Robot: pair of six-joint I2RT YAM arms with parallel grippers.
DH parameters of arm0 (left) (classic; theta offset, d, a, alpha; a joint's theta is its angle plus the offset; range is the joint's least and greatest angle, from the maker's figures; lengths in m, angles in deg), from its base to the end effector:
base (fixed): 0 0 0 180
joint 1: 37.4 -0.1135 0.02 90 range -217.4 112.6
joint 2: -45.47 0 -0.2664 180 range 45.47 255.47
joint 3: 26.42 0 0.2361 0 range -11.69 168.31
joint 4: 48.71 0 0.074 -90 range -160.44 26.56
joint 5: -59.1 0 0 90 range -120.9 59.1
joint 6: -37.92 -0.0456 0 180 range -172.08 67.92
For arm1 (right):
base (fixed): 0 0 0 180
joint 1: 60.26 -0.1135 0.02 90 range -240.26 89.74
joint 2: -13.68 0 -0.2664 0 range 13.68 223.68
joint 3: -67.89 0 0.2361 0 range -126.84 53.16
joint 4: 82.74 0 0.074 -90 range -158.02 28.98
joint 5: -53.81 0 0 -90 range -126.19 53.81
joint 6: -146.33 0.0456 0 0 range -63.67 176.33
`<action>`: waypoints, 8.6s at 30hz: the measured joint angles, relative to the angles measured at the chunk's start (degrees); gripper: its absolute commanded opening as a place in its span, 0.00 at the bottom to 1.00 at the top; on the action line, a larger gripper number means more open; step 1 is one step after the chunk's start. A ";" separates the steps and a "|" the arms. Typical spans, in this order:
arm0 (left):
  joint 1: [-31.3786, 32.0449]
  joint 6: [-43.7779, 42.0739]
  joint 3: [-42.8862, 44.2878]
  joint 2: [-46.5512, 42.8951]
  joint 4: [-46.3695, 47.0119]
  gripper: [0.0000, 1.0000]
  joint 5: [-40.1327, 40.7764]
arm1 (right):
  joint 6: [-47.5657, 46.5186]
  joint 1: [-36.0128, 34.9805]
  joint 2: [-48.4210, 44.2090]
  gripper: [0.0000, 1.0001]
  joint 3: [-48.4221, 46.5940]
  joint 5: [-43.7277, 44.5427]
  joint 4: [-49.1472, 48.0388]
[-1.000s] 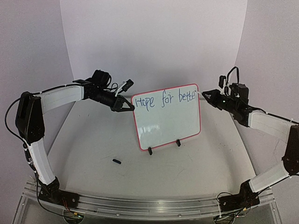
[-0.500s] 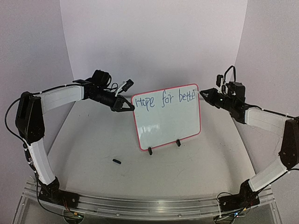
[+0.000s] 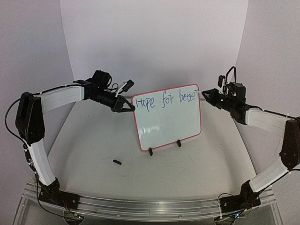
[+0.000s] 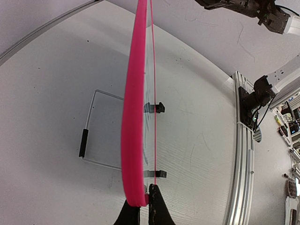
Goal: Write a sentence on the whiteboard
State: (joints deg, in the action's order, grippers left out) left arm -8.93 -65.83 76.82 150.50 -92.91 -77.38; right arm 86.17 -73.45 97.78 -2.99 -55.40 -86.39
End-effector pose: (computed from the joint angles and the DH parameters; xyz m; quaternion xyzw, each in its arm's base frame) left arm 0.3344 -0.2189 0.2876 0.4448 0.7415 -0.4069 0.2946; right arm 0.3256 0.0917 0.3050 0.0024 0.7606 0.3520 0.5455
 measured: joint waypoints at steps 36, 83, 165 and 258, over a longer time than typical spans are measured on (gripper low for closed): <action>0.00 -0.03 0.00 0.00 0.02 0.00 -0.02 | -0.06 0.00 -1.99 0.00 2.00 0.53 2.19; 0.37 -0.87 0.28 0.00 -0.09 0.00 0.00 | -2.85 0.00 -14.91 0.00 2.65 -7.72 4.27; 0.76 -1.18 0.31 0.00 0.02 0.00 0.20 | -2.82 -30.27 13.51 0.00 -0.08 -1.68 -3.30; 1.92 -1.42 0.31 -0.39 0.48 0.00 1.15 | 0.65 -30.16 6.10 0.00 3.79 5.31 -3.19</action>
State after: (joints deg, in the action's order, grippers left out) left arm -7.01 -67.26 77.12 150.11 -92.43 -76.23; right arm 86.83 -103.60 103.88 0.81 -50.09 -89.57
